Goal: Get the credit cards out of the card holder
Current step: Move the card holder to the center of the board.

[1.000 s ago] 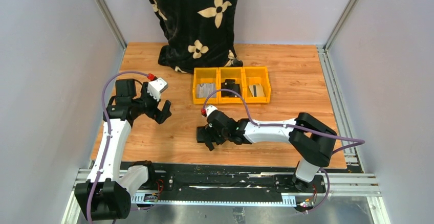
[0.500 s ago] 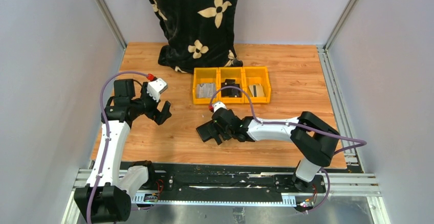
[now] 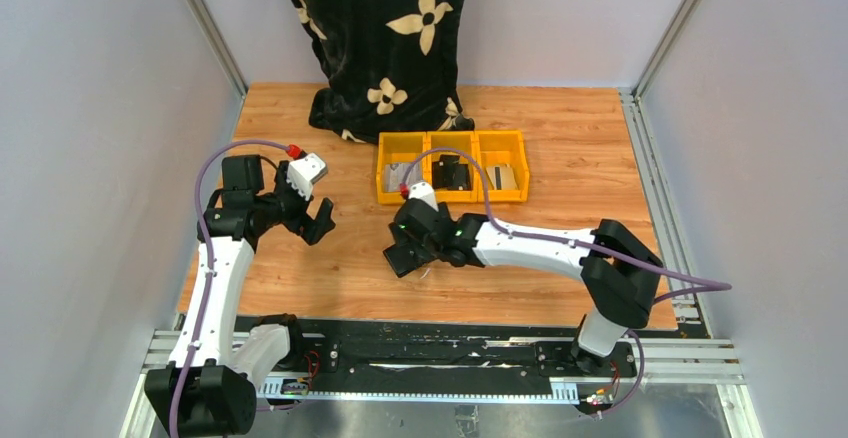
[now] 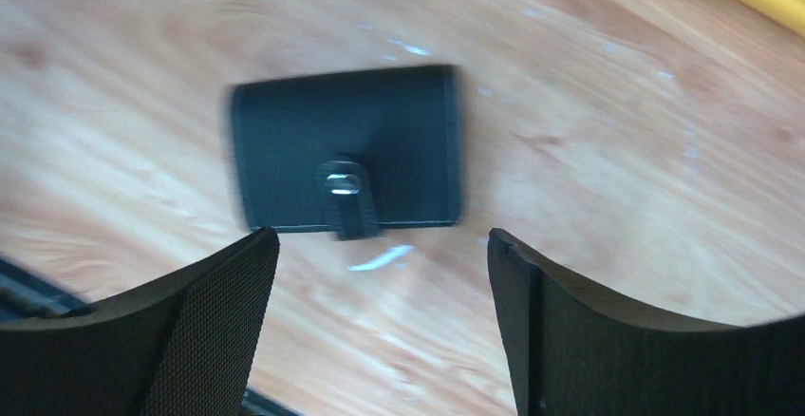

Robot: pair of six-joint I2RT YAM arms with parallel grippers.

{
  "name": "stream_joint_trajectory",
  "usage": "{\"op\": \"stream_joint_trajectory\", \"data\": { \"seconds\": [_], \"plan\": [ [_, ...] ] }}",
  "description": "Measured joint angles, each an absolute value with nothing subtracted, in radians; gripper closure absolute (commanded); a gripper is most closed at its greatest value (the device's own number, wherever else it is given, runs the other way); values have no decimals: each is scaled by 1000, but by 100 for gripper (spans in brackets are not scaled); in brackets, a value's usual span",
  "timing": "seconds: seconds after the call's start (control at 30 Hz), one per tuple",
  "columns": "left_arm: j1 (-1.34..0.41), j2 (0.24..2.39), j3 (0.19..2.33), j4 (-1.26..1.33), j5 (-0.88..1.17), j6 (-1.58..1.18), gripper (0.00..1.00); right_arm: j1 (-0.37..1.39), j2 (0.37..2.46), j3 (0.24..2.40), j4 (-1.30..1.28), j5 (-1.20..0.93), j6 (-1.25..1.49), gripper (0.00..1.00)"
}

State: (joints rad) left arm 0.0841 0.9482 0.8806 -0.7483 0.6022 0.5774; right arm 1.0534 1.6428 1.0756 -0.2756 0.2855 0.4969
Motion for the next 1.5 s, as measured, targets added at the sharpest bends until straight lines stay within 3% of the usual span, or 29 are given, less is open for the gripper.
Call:
{"op": "stream_joint_trajectory", "data": {
  "seconds": [0.13, 0.43, 0.6, 0.8, 1.03, 1.3, 1.5],
  "plan": [
    [84, 950, 889, -760, 601, 577, 0, 1142, 1709, 1208, -326, 307, 578, 15],
    [131, 994, 973, -784, 601, 565, 0, 1193, 1939, 1393, -428, 391, 594, 34],
    [141, 997, 976, -804, 601, 566, 0, 1207, 1958, 1383, -451, 461, 590, 35],
    [141, 990, 976, -815, 613, 566, 0, 1210, 1849, 1209, -448, 552, 582, 34],
    [141, 987, 976, -816, 628, 566, 0, 1186, 1748, 1100, -485, 572, 534, 12],
    [141, 986, 976, -818, 648, 566, 0, 1175, 1574, 1097, -553, 528, 650, 8],
    [141, 986, 976, -818, 648, 570, 0, 1134, 1560, 1069, -552, 435, 853, 7]
  ]
}}
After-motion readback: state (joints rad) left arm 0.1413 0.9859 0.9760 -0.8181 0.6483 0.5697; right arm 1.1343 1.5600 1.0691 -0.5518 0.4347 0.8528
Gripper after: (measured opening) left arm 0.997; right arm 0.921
